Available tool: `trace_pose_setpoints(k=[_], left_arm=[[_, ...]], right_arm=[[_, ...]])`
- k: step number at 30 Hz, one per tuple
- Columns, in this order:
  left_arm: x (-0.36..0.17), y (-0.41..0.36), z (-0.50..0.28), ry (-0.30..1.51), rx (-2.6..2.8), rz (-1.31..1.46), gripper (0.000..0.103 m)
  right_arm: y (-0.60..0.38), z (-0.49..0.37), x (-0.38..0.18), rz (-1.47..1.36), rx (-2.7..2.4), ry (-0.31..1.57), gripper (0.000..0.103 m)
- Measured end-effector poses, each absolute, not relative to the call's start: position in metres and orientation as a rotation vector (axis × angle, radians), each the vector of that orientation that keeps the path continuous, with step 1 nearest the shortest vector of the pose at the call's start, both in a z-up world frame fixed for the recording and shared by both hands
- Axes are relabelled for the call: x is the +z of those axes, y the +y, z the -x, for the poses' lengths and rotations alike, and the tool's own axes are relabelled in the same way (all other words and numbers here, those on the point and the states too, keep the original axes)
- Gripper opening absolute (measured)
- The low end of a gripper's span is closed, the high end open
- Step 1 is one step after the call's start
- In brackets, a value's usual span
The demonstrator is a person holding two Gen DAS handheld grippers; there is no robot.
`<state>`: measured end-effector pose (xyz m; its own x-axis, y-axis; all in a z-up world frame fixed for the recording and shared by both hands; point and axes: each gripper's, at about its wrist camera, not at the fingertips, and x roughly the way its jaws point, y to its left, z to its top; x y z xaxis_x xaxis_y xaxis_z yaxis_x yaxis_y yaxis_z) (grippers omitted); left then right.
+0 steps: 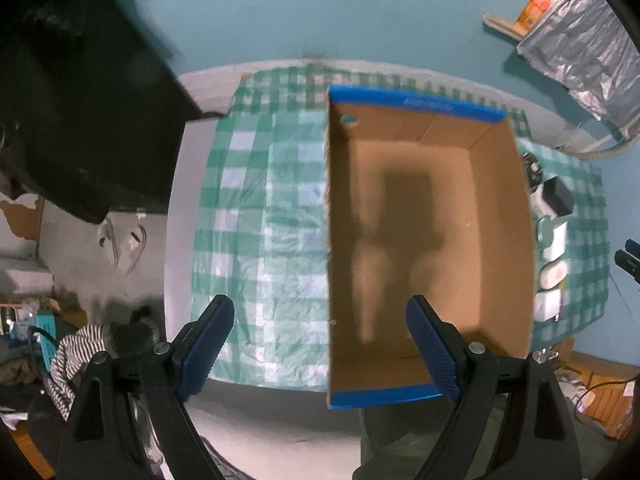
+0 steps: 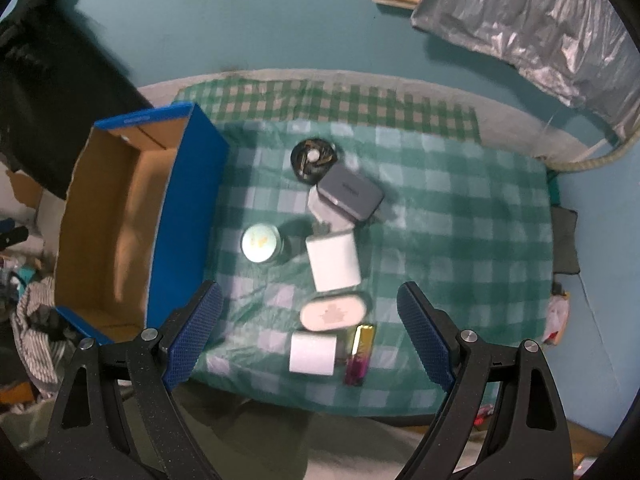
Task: Organize rigid objects
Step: 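Clamp the cardboard box wall with the left tool while the right tool grasps the white block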
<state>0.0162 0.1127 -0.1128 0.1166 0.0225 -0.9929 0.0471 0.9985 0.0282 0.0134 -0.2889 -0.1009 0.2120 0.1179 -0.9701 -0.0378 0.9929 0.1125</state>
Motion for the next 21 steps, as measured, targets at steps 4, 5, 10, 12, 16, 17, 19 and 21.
trace_pose_setpoints(k=[4, 5, 10, 12, 16, 17, 19, 21], left_arm=[[-0.139, 0.118, -0.010, 1.503, -0.014, -0.071, 0.089], [-0.146, 0.119, -0.008, 1.523, -0.011, -0.077, 0.089], [-0.169, 0.120, 0.001, 1.567, -0.017, -0.079, 0.089], [-0.176, 0.121, 0.002, 1.576, -0.019, -0.068, 0.089], [-0.189, 0.121, 0.006, 1.603, -0.022, -0.068, 0.089], [-0.192, 0.121, 0.007, 1.603, -0.024, -0.071, 0.087], [-0.195, 0.119, 0.009, 1.608, -0.030, -0.085, 0.078], [-0.199, 0.117, 0.010, 1.613, -0.031, -0.096, 0.074]], right_arm=[[-0.287, -0.010, -0.121, -0.089, 0.112, 1.385, 0.089], [-0.287, -0.010, -0.127, -0.093, 0.111, 1.396, 0.089], [-0.289, -0.002, -0.159, -0.139, 0.113, 1.466, 0.088], [-0.289, 0.001, -0.173, -0.146, 0.105, 1.497, 0.088], [-0.287, 0.008, -0.198, -0.109, 0.081, 1.545, 0.088], [-0.286, 0.010, -0.204, -0.098, 0.075, 1.559, 0.088], [-0.284, 0.015, -0.215, -0.083, 0.072, 1.575, 0.088], [-0.283, 0.018, -0.223, -0.066, 0.065, 1.592, 0.088]])
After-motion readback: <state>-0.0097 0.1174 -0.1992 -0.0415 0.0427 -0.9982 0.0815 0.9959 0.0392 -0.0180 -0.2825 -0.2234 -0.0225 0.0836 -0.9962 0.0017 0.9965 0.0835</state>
